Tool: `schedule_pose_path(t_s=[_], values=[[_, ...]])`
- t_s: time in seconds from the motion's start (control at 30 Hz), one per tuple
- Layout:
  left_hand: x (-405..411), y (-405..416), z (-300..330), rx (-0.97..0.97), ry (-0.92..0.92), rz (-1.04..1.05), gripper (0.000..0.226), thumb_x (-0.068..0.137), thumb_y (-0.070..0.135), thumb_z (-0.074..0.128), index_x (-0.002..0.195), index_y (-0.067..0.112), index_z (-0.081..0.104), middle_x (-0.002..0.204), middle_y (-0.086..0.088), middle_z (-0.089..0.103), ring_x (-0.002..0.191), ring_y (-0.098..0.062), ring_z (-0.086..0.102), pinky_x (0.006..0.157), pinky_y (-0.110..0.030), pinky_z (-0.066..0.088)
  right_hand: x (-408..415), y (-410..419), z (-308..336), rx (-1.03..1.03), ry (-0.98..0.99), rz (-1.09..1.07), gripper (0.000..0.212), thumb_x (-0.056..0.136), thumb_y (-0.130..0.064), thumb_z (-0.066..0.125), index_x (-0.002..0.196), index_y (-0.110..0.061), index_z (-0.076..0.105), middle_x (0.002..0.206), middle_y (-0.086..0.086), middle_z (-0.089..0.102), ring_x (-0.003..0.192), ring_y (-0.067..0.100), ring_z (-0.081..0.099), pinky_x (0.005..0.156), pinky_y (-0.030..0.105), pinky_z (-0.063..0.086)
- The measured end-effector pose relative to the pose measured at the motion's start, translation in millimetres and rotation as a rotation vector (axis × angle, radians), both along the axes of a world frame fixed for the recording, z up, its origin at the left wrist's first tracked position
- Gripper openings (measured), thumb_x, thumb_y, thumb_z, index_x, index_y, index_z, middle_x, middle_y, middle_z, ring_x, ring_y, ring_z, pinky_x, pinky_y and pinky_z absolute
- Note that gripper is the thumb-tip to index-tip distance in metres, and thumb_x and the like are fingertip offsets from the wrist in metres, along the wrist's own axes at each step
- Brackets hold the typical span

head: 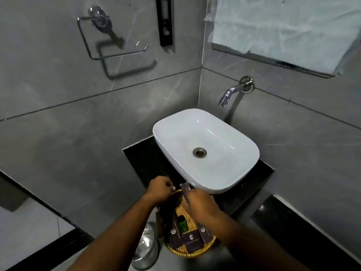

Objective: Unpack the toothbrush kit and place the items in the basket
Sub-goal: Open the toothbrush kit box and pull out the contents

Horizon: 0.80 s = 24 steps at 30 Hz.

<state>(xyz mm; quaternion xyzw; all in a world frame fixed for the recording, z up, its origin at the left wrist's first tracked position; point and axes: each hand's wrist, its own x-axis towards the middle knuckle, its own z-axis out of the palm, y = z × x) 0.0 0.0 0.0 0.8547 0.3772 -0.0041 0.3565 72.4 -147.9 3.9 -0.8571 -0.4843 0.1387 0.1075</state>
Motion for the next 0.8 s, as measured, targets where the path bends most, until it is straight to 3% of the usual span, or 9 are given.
schedule_pose_path(t_s=[0.07,0.13,0.2,0.3,0.37,0.43,0.6,0.7,0.8], values=[[3,-1,-1,-0.024,-0.011,0.033,0.016,0.085,0.021,0.068,0.093,0.01,0.076,0.1,-0.007,0.075,0.089,-0.015,0.065,0.076,-0.02,0.043,0,-1,-11,-0.082,-0.013,-0.049,0.039,0.088,-0.022,0.056,0.125,-0.014,0.051,0.1,0.012,0.07,0.094,0.032,0.066,0.081,0.043,0.053],[5,-4,-3,-0.04,-0.018,0.061,0.014,0.086,0.02,0.068,0.093,0.01,0.075,0.1,-0.008,0.075,0.087,-0.016,0.063,0.076,-0.022,0.045,-1,-7,-23,-0.157,-0.006,-0.124,0.024,0.089,-0.027,0.055,0.106,-0.013,0.065,0.098,0.009,0.072,0.097,0.028,0.066,0.097,0.043,0.044],[7,-7,-8,-0.057,-0.02,0.073,0.014,0.086,0.02,0.067,0.093,0.01,0.074,0.1,-0.009,0.074,0.087,-0.017,0.064,0.077,-0.025,0.05,-1,-9,-34,-0.168,0.045,-0.191,0.025,0.089,-0.035,0.055,0.095,-0.014,0.068,0.097,0.007,0.073,0.099,0.025,0.065,0.11,0.041,0.031],[8,-8,-15,-0.066,-0.016,0.087,0.014,0.087,0.021,0.066,0.095,0.011,0.073,0.102,-0.008,0.074,0.088,-0.016,0.064,0.08,-0.027,0.052,3,-11,-45,-0.164,0.073,-0.227,0.03,0.087,-0.041,0.057,0.092,-0.014,0.068,0.096,0.006,0.074,0.097,0.021,0.066,0.117,0.037,0.02],[10,-8,-17,-0.064,-0.016,0.098,0.015,0.087,0.021,0.066,0.097,0.011,0.073,0.103,-0.008,0.074,0.091,-0.018,0.065,0.081,-0.027,0.051,4,-10,-47,-0.148,0.123,-0.253,0.031,0.084,-0.041,0.061,0.093,-0.013,0.068,0.095,0.007,0.074,0.092,0.022,0.067,0.107,0.036,0.038],[12,-8,-19,-0.055,-0.028,0.116,0.017,0.087,0.021,0.066,0.099,0.011,0.073,0.103,-0.008,0.073,0.094,-0.02,0.066,0.082,-0.028,0.051,3,-9,-45,-0.108,0.178,-0.262,0.032,0.081,-0.039,0.065,0.094,-0.011,0.068,0.095,0.008,0.073,0.087,0.024,0.068,0.085,0.035,0.056],[14,-9,-13,-0.123,-0.202,0.239,0.022,0.088,0.026,0.066,0.103,0.01,0.071,0.097,-0.003,0.07,0.088,-0.018,0.064,0.08,-0.03,0.053,-1,-6,-31,0.053,0.094,-0.185,0.025,0.08,-0.039,0.062,0.088,-0.015,0.064,0.085,0.005,0.072,0.078,0.023,0.068,0.072,0.032,0.049],[18,-6,0,-0.367,-0.357,0.356,0.016,0.088,0.023,0.067,0.085,0.009,0.073,0.081,-0.009,0.073,0.069,-0.017,0.065,0.065,-0.028,0.054,1,-2,-21,0.151,0.06,-0.149,0.024,0.08,-0.038,0.06,0.085,-0.014,0.06,0.083,0.005,0.07,0.073,0.023,0.067,0.058,0.025,0.041],[23,1,15,-0.476,-0.447,0.396,0.024,0.086,0.026,0.068,0.068,0.01,0.071,0.059,-0.002,0.07,0.055,-0.014,0.061,0.054,-0.025,0.049,5,0,-10,0.192,0.049,-0.138,0.029,0.081,-0.04,0.059,0.089,-0.012,0.058,0.085,0.008,0.068,0.072,0.023,0.066,0.056,0.029,0.054]])
